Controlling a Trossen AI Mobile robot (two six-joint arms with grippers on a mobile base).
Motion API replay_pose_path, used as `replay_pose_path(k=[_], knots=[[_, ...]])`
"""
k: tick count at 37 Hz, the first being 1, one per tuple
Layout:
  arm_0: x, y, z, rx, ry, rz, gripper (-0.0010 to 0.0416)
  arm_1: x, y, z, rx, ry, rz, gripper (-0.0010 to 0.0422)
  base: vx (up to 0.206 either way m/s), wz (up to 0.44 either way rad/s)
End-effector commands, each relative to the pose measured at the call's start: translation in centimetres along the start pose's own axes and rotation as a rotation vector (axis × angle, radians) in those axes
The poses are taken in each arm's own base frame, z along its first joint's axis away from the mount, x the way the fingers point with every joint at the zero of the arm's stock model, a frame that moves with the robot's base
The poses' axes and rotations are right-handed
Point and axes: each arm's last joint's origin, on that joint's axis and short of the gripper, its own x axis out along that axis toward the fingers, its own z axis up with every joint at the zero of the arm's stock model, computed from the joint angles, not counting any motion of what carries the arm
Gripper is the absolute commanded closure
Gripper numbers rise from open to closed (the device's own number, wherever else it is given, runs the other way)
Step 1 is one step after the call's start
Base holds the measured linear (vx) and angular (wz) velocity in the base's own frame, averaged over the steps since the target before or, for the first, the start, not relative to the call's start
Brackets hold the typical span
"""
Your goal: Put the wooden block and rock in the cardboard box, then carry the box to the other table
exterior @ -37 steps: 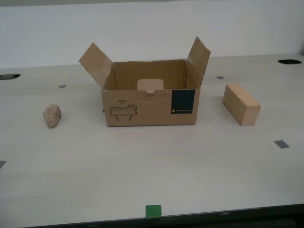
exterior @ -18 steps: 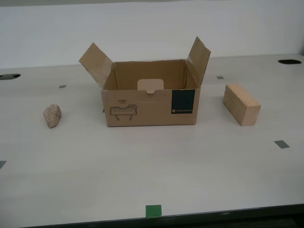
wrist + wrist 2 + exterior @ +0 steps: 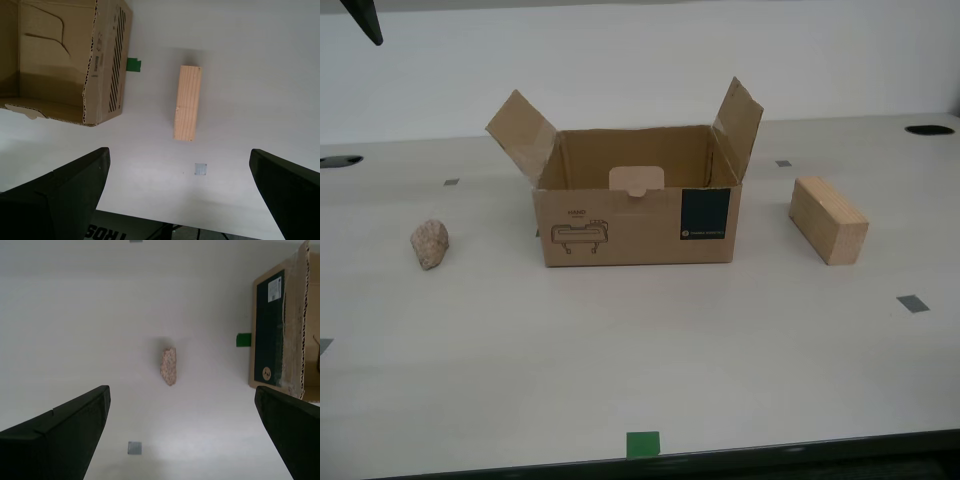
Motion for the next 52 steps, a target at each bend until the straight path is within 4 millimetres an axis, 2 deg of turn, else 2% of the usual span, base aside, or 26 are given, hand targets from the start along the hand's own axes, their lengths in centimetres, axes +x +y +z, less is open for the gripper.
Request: replay_pose_path(k=[1, 14, 25, 29, 38, 44, 52], knots=[[0.0, 0.0, 0.0, 0.003, 0.001, 0.001, 0.0016, 0.0, 0.0, -0.2, 0.002, 0.018, 0.003, 0.0016, 0.0, 0.0], [0.0, 0.0, -0.2, 0.006, 0.019, 0.0, 0.0016, 1.5, 0.2, -1.4, -0.005, 0.115, 0.01, 0.0016, 0.0, 0.0], [0.1, -0.2, 0.0, 0.005, 0.009, -0.043, 0.0016, 1.9, 0.3, -1.8, -0.011, 0.145, 0.013, 0.0016, 0.0, 0.0], [1.2, -0.6, 0.8, 0.01, 0.023, -0.046, 0.0016, 1.9, 0.2, -1.8, -0.012, 0.147, 0.013, 0.0016, 0.0, 0.0], [5.1, -1.0, 2.5, 0.001, 0.126, -0.055, 0.0016, 1.9, 0.3, -1.9, -0.017, 0.151, 0.014, 0.0016, 0.0, 0.0], [6.7, -1.3, 3.1, 0.001, 0.156, -0.058, 0.0016, 2.0, 0.3, -1.7, -0.017, 0.13, 0.013, 0.0016, 0.0, 0.0], [8.2, -1.4, 3.8, 0.001, 0.172, -0.059, 0.0016, 3.7, 0.4, -1.9, -0.026, 0.103, 0.011, 0.0016, 0.0, 0.0]])
